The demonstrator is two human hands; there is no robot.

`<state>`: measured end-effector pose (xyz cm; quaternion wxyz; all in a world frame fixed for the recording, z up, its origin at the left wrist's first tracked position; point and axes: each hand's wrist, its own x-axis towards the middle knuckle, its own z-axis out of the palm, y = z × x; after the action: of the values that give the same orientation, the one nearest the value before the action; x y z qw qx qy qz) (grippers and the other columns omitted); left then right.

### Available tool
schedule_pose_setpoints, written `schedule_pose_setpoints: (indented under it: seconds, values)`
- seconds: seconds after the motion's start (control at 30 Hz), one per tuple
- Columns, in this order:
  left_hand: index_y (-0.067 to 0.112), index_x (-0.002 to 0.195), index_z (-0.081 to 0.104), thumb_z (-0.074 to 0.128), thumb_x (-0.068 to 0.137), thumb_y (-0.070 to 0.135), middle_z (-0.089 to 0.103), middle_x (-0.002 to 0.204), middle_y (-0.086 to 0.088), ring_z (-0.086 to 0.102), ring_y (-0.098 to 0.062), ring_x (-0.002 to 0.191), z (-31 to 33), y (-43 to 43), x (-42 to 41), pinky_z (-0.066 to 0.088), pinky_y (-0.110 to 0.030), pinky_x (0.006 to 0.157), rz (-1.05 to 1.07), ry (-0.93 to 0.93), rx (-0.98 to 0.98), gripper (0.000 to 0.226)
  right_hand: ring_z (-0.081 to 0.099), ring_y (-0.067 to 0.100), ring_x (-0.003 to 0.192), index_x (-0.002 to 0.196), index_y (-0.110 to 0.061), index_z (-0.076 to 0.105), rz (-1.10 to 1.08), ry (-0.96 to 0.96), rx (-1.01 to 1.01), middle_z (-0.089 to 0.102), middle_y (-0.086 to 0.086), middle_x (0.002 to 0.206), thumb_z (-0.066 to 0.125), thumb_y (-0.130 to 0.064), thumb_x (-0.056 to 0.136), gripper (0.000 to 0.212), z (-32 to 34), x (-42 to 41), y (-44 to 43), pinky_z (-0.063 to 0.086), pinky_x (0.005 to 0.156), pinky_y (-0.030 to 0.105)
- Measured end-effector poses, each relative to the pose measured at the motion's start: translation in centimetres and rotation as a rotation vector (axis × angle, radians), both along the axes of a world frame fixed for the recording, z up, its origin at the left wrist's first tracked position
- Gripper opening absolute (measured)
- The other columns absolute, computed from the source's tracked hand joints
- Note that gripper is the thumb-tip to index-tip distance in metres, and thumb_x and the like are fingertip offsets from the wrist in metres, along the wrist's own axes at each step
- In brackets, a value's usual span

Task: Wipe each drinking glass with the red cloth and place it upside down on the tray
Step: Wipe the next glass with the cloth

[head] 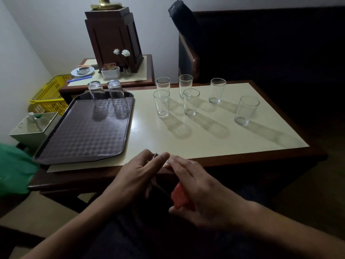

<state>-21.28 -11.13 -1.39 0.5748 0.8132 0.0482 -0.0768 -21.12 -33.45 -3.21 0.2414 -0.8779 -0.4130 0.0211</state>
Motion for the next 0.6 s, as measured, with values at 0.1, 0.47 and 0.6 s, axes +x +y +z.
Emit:
schedule_pose_setpoints:
  seconds: [0.1,0.47,0.6]
  values:
    - [0.001,0.096,0.059,0.059,0.068,0.083,0.058,0.064,-0.007,0.054,-0.024,0.054,0.6,0.7,-0.4,0.040,-0.030,0.049,0.005,0.027,-0.011,0.087,0.034,0.012,0.156,0.167,-0.011,0.020,0.025,0.069,0.174,0.033,0.004,0.169,0.089,-0.044,0.084,0.113,0.3,0.2,0.3,0.035,0.126,0.027]
    - [-0.004,0.102,0.057,0.056,0.088,0.076,0.061,0.056,-0.012,0.054,-0.028,0.042,0.2,-0.1,-0.1,0.040,-0.028,0.042,0.049,0.016,-0.018,0.081,-0.004,-0.011,0.158,0.170,-0.029,0.002,-0.081,0.393,0.109,0.000,-0.017,0.177,0.049,-0.072,0.096,0.098,3.1,-2.5,0.9,0.013,0.133,0.027]
    - [-0.006,0.104,0.053,0.056,0.091,0.068,0.058,0.061,-0.011,0.048,-0.024,0.041,0.4,0.4,-0.5,0.033,-0.023,0.040,0.017,0.049,-0.146,0.075,0.035,0.002,0.155,0.160,-0.022,0.045,-0.067,0.111,0.263,0.043,-0.008,0.166,0.079,-0.038,0.093,0.076,1.9,-0.1,0.3,0.031,0.127,0.028]
